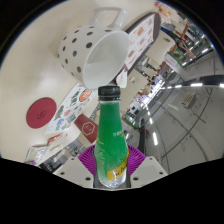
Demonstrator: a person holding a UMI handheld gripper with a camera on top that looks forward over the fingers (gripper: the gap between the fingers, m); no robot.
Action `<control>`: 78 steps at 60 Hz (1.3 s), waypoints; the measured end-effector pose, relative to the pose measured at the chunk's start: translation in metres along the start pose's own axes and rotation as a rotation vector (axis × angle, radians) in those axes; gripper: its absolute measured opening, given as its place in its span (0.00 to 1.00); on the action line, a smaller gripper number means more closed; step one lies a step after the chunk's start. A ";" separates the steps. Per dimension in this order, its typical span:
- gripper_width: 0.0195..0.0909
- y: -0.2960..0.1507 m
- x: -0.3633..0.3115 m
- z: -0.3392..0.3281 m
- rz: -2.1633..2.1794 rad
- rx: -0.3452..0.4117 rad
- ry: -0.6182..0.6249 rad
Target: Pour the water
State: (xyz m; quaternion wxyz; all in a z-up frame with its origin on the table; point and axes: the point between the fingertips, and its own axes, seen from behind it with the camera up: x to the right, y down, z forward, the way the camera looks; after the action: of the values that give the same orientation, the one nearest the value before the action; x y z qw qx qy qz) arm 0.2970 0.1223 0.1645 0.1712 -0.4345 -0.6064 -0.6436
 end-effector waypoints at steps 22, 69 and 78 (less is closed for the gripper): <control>0.23 -0.001 0.012 -0.004 0.640 0.089 -0.051; 0.26 -0.056 -0.082 -0.020 2.116 0.498 -0.437; 0.48 -0.061 -0.083 -0.025 2.111 0.463 -0.502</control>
State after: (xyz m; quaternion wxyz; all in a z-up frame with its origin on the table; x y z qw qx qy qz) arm 0.2891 0.0864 0.0650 0.5826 -0.8086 -0.0548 0.0605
